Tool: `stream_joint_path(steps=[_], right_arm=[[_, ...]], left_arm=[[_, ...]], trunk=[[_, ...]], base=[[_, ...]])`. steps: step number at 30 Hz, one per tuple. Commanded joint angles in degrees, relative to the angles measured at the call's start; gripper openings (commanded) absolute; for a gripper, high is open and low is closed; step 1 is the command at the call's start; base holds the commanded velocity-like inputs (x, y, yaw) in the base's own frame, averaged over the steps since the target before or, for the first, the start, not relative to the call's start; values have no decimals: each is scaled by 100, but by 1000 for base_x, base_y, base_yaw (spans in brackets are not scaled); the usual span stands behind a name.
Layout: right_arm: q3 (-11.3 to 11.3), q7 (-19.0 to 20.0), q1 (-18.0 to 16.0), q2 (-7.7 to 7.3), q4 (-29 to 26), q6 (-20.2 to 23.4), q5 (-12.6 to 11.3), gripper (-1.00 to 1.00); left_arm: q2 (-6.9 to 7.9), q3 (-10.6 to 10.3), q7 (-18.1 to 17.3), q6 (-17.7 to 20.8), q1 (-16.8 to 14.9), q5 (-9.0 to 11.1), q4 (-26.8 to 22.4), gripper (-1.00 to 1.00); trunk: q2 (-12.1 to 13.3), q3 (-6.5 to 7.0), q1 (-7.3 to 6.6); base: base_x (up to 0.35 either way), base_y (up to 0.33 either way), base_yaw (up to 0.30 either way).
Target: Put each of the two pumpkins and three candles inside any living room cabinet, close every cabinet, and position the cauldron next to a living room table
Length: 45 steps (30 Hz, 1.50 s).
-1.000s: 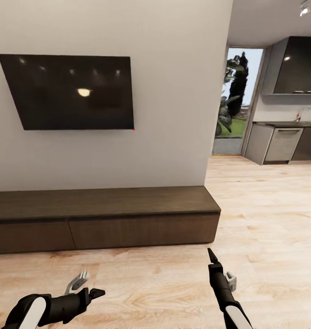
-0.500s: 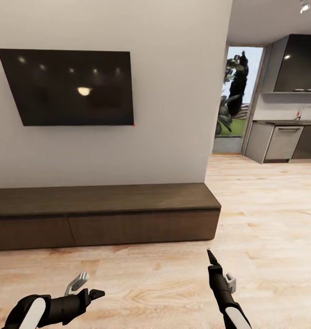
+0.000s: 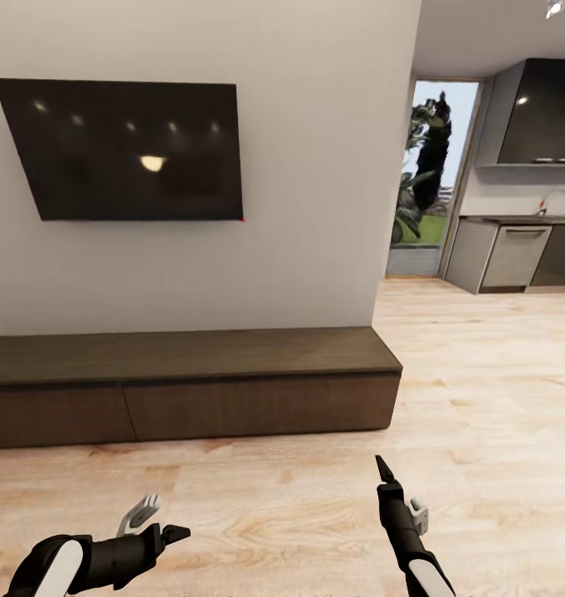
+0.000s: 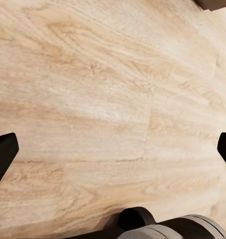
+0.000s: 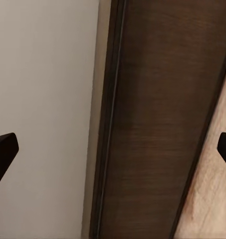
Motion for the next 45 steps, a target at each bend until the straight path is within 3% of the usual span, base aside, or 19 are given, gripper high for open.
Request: stream_joint_path(steps=[1,12,23,45], right_arm=[[0,0,0,0,0,0,-1,100],[0,0,0,0,8,0,-2,100],[0,-7,0,2,55,-1,2,100],[0,-7,0,9,79,-9,4,100]], left_arm=[[0,-1,0,0,-1,3,0,100],[0,2,0,0,-2,2,0,100],[-3,6,0,0,-2,8,0,100],[-9,-19,0,0,-2,13,6,100]], trunk=[[-42,-18,23],[-483,-216,264],[-483,-216,264],[-483,-216,264]], base=[[0,0,0],[0,0,0],[52,0,0],[325,0,0]])
